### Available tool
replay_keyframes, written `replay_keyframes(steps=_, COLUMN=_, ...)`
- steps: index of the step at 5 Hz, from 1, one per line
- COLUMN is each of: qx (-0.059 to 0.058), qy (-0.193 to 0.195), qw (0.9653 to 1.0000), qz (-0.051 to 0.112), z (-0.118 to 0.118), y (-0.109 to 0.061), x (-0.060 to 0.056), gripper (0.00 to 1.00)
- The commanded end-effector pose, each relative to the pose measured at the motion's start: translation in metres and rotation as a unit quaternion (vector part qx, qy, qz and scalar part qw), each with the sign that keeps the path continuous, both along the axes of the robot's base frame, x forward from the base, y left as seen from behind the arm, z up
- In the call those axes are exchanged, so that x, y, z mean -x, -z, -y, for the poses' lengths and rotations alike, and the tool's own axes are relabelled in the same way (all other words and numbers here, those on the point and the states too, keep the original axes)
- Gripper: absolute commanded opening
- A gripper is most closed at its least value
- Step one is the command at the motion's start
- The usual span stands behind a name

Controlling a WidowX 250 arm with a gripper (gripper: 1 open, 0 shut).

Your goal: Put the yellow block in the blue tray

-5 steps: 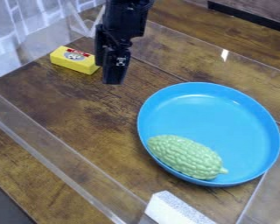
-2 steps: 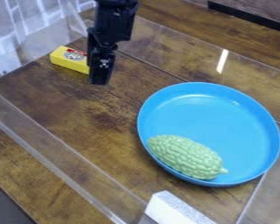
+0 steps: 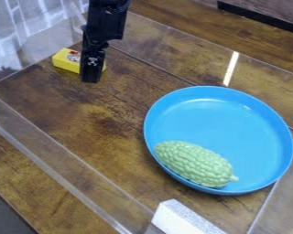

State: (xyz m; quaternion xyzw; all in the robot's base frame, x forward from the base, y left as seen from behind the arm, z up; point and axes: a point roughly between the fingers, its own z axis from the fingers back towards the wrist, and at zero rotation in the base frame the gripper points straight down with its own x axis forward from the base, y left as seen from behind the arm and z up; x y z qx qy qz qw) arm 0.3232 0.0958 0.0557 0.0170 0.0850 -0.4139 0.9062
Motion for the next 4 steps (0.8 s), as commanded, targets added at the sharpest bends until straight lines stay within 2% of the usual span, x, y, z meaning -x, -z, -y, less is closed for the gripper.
replay_keyframes(steps=1, qx=-0.008, qy=0.001, qw=0.9993, qz=0.035, z=-0.017, y=-0.014, x=-0.011, gripper=1.00)
replay_keyframes(steps=4, qx=-0.007, qy=0.015, qw=0.9988, qz=0.046, z=-0.044, y=-0.003, x=-0.017, gripper=1.00)
